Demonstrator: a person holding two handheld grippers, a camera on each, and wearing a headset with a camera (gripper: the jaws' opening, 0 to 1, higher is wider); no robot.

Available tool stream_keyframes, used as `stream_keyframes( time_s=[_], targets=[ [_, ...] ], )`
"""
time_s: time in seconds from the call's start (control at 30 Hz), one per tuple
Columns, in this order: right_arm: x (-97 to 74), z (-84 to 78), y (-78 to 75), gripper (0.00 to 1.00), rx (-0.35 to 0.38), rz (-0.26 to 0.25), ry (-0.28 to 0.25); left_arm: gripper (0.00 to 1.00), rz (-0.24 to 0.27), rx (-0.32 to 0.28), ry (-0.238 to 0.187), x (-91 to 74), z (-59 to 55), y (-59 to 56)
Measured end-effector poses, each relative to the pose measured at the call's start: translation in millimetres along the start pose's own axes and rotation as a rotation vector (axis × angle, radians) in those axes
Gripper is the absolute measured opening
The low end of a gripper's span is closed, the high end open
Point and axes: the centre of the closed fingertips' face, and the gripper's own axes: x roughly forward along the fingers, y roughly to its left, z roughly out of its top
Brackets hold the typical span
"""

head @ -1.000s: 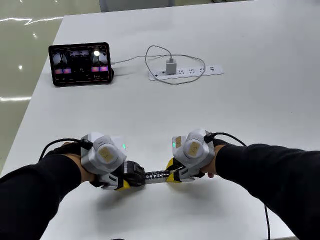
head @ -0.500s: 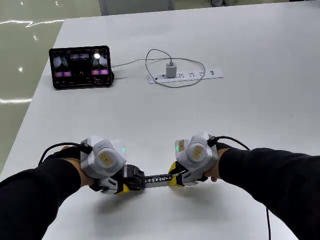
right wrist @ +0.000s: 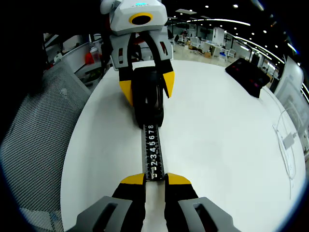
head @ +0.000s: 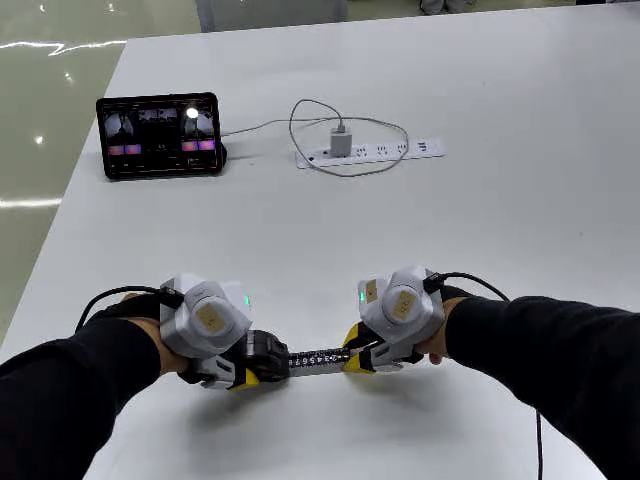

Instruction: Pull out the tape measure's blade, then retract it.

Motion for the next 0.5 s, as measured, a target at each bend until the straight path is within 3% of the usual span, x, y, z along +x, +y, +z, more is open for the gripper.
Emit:
stream_keyframes(
  time_s=[0.5],
  targets=[
    [-7.5,-8.6,-1.4,0.11,0.021,-0.002,0.001,0.34,0.001,-0.003,-0.001,0.3,-0.3,0.5]
  ],
)
